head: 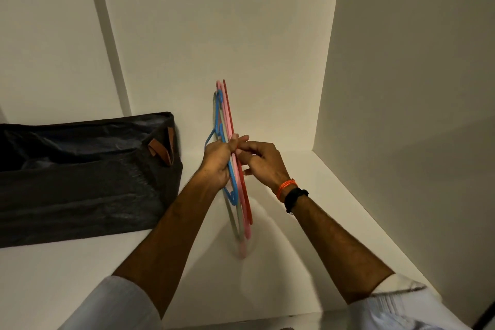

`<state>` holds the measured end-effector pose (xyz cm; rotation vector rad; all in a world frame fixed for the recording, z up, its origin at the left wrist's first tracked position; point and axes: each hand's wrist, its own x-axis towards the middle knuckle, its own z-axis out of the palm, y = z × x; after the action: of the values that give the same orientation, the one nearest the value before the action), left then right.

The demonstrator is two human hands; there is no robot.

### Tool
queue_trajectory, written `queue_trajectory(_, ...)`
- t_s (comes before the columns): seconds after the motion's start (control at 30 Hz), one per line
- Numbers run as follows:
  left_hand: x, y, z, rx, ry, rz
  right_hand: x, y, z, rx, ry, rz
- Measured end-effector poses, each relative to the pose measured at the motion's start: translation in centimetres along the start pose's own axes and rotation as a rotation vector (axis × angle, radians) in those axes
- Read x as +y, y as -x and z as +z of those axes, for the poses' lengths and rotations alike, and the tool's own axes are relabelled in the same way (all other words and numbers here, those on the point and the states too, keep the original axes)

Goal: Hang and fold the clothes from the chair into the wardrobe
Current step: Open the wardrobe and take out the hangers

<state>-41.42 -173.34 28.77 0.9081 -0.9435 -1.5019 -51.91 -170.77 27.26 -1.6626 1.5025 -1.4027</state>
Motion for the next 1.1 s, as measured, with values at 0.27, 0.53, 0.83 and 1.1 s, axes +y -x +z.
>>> queue_trajectory(0.27, -0.8, 2.2, 1.5, 0.022, -0.227, 0.035, -2.2, 0.8, -2.0, -0.259, -0.076, 0.227)
queue_trajectory(0.53, -0.8, 4.6, 1.6, -0.16, -0.029, -0.004, -4.2, 4.4, -2.5, -0.133, -0.083, 0.222)
queue_trajectory(0.83, -1.1, 8.8, -0.7, -0.478, 0.003, -0.099, -6.9, 11.4, 1.4, 0.28, -0.06, 0.265)
queue_trajectory(1.1, -3.2, 18.6, -1.0, -0.806, -0.024, -0.201, -8.3, 22.5, 1.7, 0.648, 0.087, 0.236)
